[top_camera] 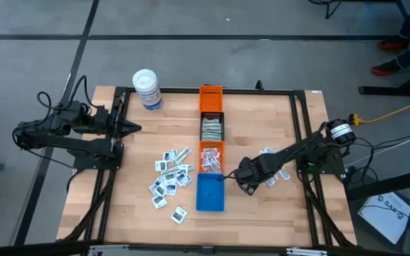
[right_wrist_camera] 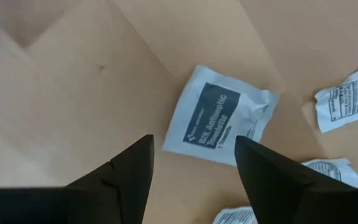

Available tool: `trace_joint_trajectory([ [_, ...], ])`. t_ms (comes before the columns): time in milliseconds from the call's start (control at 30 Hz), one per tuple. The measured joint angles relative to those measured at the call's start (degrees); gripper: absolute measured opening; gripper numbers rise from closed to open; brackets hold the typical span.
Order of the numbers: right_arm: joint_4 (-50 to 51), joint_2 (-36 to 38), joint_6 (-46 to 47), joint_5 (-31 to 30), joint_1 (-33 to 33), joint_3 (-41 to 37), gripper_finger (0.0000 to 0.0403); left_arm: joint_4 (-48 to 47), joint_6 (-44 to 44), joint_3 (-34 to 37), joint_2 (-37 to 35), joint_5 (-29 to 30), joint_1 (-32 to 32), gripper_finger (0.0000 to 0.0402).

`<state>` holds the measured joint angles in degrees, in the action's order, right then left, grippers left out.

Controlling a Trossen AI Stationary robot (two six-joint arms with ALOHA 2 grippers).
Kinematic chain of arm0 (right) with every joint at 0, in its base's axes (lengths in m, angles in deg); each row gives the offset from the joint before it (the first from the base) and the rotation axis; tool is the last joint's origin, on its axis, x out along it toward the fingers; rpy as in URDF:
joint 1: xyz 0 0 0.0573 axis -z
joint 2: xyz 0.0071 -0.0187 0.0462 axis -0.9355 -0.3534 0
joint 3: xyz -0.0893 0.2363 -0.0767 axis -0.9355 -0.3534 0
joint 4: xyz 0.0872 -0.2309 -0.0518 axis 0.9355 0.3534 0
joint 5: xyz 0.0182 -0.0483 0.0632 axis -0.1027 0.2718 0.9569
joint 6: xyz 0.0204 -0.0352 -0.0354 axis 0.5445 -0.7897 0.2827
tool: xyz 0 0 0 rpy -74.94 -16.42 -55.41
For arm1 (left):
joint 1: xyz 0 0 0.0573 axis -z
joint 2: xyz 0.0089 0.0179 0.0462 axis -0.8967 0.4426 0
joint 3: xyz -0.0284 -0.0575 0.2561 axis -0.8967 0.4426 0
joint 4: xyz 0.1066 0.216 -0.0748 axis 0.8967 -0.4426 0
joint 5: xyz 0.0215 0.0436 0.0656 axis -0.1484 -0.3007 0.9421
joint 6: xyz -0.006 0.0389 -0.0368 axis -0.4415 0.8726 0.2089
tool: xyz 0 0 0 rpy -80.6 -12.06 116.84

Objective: Pick & Place First Aid Supplies
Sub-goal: Put the gray towelette pack into the blue bin

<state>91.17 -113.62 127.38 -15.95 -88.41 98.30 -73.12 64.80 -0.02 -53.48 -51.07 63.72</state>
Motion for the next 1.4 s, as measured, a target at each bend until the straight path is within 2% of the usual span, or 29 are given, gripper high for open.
trace_joint_trajectory([
  [200,-0.34,-1.97,-0.25,0.13,0.18,0.08,0.0222,0.00,0.01,0.00,-0.01,0.00,0.01,0.0012],
  [300,-0.52,-2.03,-0.24,-0.10,0.18,0.09,0.0207,0.00,0.01,0.00,-0.01,-0.01,0.00,0.0011],
  [900,-1.62,-2.17,0.33,-0.62,0.12,0.08,0.0008,0.00,0.02,0.00,-0.01,-0.01,0.00,0.0009],
  [1100,0.05,-0.63,0.23,-1.86,0.20,-0.23,0.0004,0.00,0.00,0.00,0.00,-0.01,0.02,0.0009],
  [1400,0.15,5.92,2.32,-0.77,0.20,0.18,0.0003,0.00,0.02,0.00,0.00,0.00,0.02,0.0012],
])
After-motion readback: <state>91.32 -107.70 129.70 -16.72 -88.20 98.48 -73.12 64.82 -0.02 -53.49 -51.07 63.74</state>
